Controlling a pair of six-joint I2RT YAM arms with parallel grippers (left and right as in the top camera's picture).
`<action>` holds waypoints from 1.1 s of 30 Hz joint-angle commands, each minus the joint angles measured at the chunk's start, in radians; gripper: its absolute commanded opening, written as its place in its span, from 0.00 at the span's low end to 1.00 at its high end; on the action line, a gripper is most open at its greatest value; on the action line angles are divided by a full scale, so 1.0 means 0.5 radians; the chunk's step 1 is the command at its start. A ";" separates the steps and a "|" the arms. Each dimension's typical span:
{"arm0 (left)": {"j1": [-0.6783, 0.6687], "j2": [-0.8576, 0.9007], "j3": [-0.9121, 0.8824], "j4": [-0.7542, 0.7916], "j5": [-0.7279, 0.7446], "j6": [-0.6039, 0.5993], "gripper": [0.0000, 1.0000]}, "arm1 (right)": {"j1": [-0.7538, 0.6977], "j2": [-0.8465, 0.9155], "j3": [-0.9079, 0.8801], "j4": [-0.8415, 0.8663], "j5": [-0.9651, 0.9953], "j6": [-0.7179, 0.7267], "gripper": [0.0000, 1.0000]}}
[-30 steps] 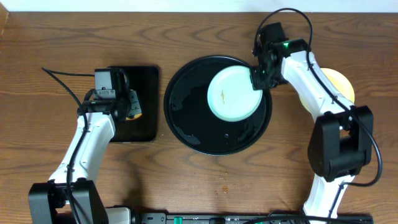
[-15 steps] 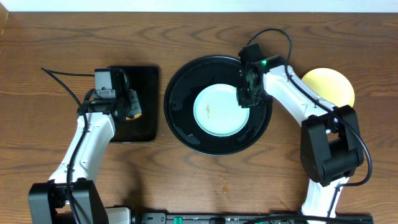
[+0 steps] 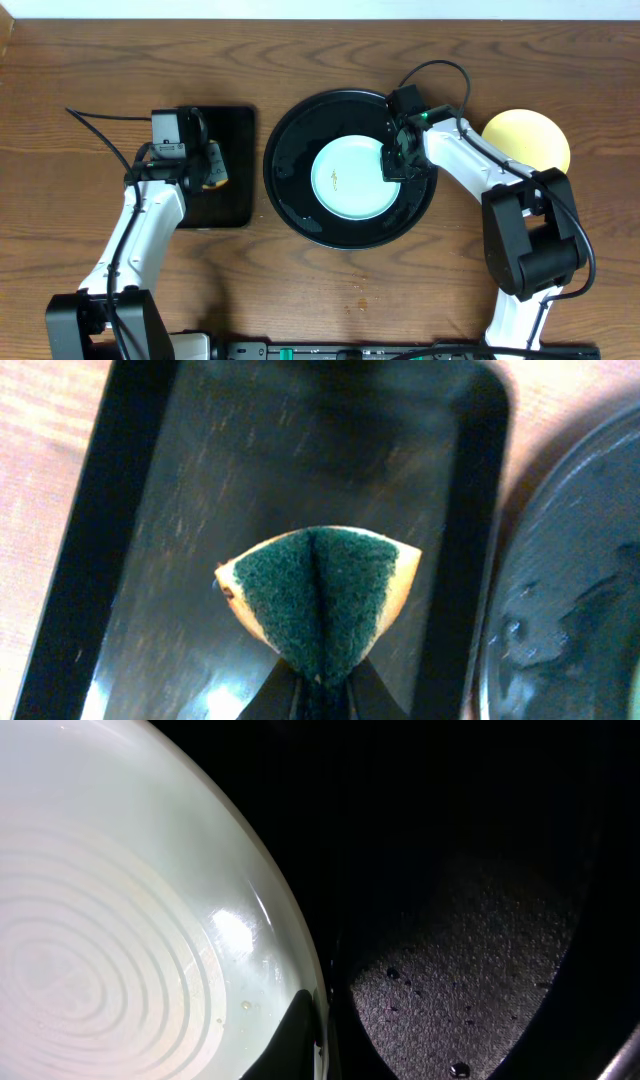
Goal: Clean dirty plates on tray and stack at the side
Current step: 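Grasp the green plate rim with the right gripper and tilt it up, then carry the sponge with the left gripper and scrub the tilted green plate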
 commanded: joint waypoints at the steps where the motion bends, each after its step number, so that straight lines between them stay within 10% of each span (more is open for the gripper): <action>1: -0.076 0.008 0.015 0.116 0.128 0.011 0.07 | 0.002 0.021 -0.034 0.018 0.033 0.006 0.01; 20: -1.057 0.067 0.015 0.351 0.119 -0.056 0.08 | 0.003 0.021 -0.043 0.005 0.032 0.007 0.01; 33: -1.218 0.391 0.015 0.600 0.122 -0.056 0.08 | 0.003 0.021 -0.043 0.002 0.032 0.006 0.01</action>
